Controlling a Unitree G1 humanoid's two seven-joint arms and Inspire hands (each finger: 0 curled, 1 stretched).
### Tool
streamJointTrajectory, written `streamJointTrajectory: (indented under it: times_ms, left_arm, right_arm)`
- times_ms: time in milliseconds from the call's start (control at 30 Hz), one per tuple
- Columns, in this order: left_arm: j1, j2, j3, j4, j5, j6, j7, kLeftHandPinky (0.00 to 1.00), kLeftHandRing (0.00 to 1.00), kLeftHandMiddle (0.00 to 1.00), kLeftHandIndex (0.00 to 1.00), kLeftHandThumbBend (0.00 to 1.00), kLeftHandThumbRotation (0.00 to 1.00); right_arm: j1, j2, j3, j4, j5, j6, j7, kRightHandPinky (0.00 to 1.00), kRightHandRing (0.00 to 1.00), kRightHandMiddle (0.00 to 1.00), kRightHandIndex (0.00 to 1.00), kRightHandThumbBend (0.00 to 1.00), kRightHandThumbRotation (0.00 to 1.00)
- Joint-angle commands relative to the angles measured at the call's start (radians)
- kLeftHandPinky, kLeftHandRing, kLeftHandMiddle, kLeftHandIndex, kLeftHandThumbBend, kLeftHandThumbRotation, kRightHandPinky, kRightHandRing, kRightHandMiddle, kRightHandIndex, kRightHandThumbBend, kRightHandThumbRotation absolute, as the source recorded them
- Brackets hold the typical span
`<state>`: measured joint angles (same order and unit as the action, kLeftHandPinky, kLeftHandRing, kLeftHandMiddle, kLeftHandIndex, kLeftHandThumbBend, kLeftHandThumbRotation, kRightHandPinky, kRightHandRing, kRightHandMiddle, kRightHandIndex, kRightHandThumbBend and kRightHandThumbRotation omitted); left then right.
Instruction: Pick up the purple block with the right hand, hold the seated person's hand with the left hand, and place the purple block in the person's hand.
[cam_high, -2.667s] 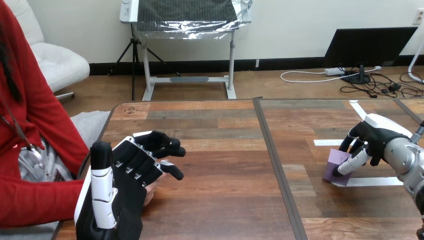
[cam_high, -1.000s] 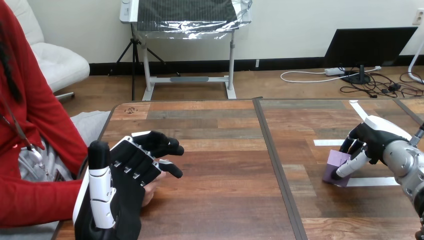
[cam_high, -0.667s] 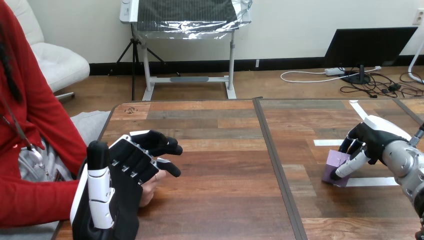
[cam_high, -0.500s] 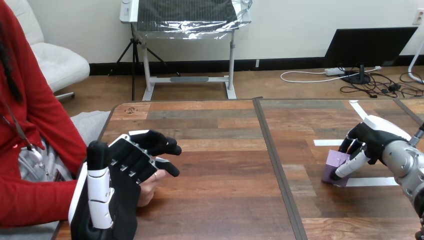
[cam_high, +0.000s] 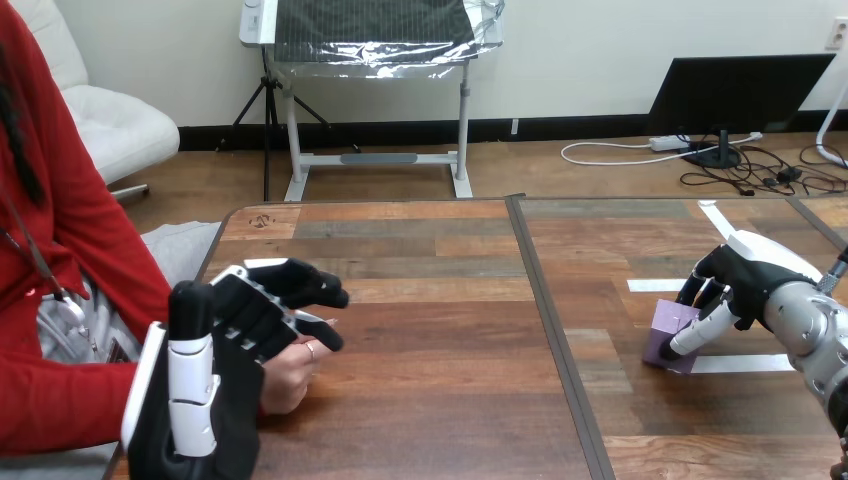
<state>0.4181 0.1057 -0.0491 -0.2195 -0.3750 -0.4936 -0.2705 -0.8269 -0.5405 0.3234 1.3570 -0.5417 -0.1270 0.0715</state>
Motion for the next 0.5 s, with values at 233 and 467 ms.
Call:
streamJointTrajectory:
  times_ms: [233,467]
  left_arm:
    - [-0.069,-0.028,0.074,-0.013,0.111,-0.061,0.070,0.44,0.62,0.59,0.53,0.60,0.99]
    - [-0.075,-0.027,0.119,-0.030,0.223,-0.085,0.145,0.47,0.61,0.59,0.54,0.59,0.97]
  right_arm:
    - [-0.022,0.015,-0.029,-0.018,0.030,-0.058,-0.045,0.46,0.51,0.53,0.52,0.79,0.00]
    - [-0.023,0.011,-0.045,-0.022,0.050,-0.074,-0.063,0.44,0.48,0.52,0.52,0.79,0.00]
